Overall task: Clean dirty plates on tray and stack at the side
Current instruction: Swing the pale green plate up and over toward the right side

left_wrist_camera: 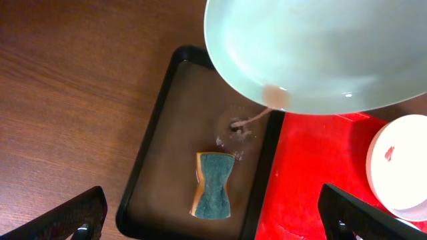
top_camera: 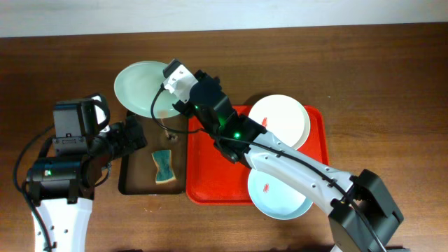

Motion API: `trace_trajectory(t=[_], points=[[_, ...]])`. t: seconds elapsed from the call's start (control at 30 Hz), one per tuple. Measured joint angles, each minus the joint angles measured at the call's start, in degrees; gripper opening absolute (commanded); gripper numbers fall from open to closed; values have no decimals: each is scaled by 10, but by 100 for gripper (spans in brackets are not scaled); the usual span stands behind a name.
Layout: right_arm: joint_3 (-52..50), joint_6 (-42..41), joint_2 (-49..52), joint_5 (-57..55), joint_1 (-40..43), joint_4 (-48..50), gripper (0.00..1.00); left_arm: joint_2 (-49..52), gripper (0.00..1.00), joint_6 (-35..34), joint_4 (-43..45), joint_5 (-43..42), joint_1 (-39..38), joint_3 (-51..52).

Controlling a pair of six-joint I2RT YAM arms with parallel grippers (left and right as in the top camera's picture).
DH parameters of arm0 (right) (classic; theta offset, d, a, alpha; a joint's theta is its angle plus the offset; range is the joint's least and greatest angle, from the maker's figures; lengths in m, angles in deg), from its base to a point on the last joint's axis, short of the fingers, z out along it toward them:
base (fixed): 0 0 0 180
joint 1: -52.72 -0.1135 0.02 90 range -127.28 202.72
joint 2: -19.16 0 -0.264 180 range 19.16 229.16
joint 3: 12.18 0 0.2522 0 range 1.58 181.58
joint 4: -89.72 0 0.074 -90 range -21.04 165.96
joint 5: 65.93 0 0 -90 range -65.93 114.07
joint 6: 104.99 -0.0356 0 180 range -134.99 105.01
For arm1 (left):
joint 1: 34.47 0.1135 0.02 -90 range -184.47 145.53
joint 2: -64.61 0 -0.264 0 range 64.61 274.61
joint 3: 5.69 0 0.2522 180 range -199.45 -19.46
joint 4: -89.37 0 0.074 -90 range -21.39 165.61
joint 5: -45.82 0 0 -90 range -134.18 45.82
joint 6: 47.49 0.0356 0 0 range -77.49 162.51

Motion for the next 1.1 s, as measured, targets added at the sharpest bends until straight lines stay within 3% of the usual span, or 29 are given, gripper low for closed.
trace_trajectory(t=[0.23, 1.1], points=[[0, 89, 0, -17, -32, 68, 4, 0, 99, 0, 0, 0, 0, 0], [0, 101, 0, -24, -31, 85, 4, 0, 99, 0, 0, 0, 0, 0]])
